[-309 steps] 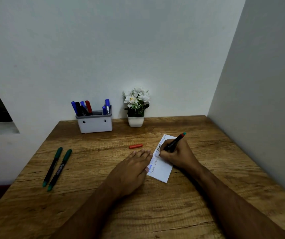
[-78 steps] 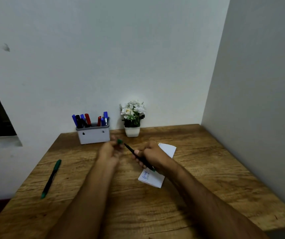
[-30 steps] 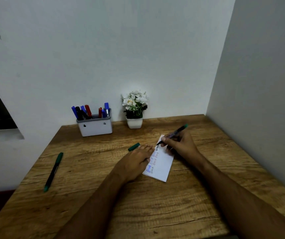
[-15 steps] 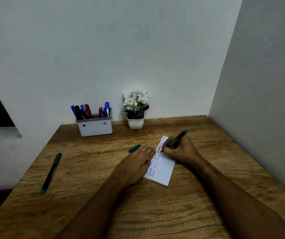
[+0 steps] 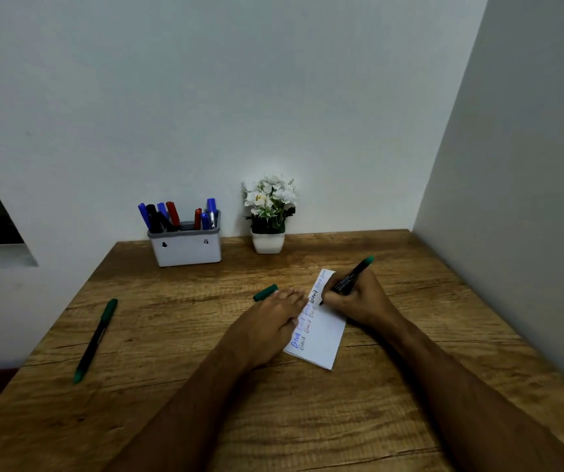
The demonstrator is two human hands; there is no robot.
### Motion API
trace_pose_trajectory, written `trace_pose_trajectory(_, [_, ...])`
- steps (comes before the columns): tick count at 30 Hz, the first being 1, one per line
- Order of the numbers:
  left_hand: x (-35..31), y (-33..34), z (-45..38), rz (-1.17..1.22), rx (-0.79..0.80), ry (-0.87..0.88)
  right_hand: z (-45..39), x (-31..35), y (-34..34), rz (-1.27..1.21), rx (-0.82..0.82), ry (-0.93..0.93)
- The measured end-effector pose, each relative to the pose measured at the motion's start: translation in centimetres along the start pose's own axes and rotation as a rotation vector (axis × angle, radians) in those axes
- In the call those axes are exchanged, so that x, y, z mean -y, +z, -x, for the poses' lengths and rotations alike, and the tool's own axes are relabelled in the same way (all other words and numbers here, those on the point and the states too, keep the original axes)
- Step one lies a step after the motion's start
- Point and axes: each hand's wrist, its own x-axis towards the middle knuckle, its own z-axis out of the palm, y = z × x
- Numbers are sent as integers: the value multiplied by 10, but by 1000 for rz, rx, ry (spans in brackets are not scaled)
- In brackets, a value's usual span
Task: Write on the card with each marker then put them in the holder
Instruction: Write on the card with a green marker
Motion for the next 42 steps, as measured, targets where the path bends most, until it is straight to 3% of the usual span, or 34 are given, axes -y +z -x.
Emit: trace_pose_trajectory(42, [2,2,-2,1,7,10,-5,-6,5,-12,-121,50])
